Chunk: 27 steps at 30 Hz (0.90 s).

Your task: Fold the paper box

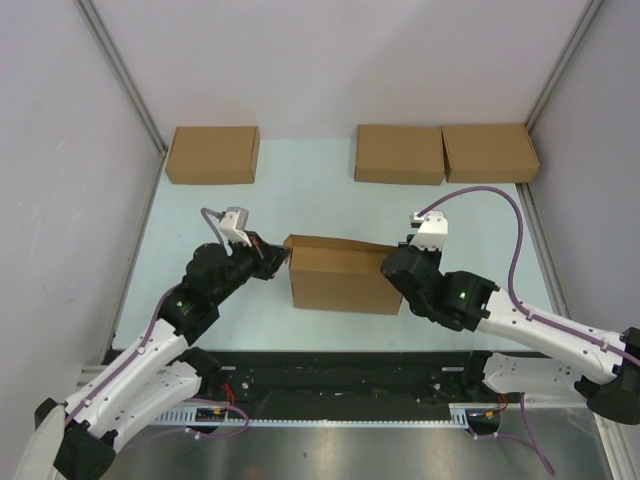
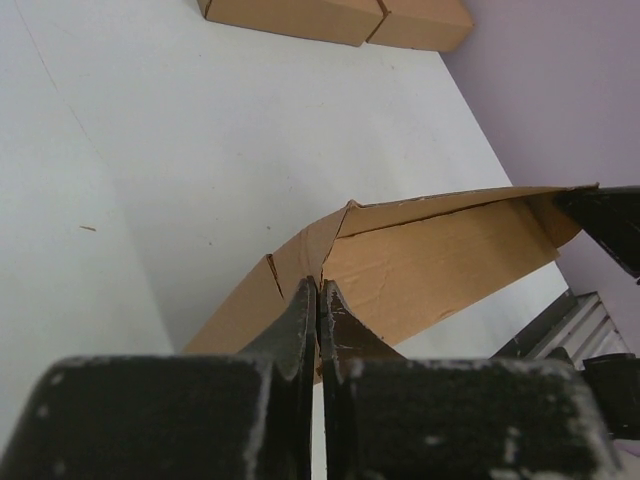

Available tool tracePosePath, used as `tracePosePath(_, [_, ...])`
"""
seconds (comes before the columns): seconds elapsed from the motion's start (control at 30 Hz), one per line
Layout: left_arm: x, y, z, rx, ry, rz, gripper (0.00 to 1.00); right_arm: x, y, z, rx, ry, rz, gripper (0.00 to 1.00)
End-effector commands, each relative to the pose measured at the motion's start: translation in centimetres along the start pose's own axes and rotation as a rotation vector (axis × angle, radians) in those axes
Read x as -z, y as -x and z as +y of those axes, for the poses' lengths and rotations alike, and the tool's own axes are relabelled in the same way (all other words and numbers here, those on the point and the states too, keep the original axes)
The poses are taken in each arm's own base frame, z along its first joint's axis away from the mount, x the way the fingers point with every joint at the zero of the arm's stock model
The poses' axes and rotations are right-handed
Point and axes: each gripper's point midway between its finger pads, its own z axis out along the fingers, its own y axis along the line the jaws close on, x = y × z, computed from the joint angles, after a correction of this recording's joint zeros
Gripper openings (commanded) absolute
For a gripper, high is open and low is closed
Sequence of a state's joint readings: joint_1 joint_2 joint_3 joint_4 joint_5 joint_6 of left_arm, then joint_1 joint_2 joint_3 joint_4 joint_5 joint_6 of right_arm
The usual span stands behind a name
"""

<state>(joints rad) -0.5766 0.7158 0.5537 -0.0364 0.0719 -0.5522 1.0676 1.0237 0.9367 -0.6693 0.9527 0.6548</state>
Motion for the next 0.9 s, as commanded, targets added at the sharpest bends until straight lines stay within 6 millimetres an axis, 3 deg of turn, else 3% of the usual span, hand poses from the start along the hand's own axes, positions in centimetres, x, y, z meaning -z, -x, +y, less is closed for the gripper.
tracePosePath(0.0, [0.4, 1.5, -4.1, 0.098, -0.136, -0.021, 0.00, 0.2, -3.6, 1.2, 0.061, 0.060, 0.111, 0.00])
tracePosePath(0.33, [0.4, 0.4, -5.0, 0.165, -0.151, -0.025, 0.00, 0.3, -3.8, 1.3, 0.067, 0.058, 0.112, 0.00])
tracePosePath(0.63, [0.3, -1.3, -4.5, 0.141, -0.125, -0.010, 0.00, 0.5, -4.1, 1.5, 0.078, 0.061, 0.112, 0.00])
tracePosePath(0.87, [0.4, -2.8, -1.9, 0.064, -0.062, -0.064, 0.00, 0.7, -4.1, 1.6, 0.092, 0.066, 0.107, 0.00])
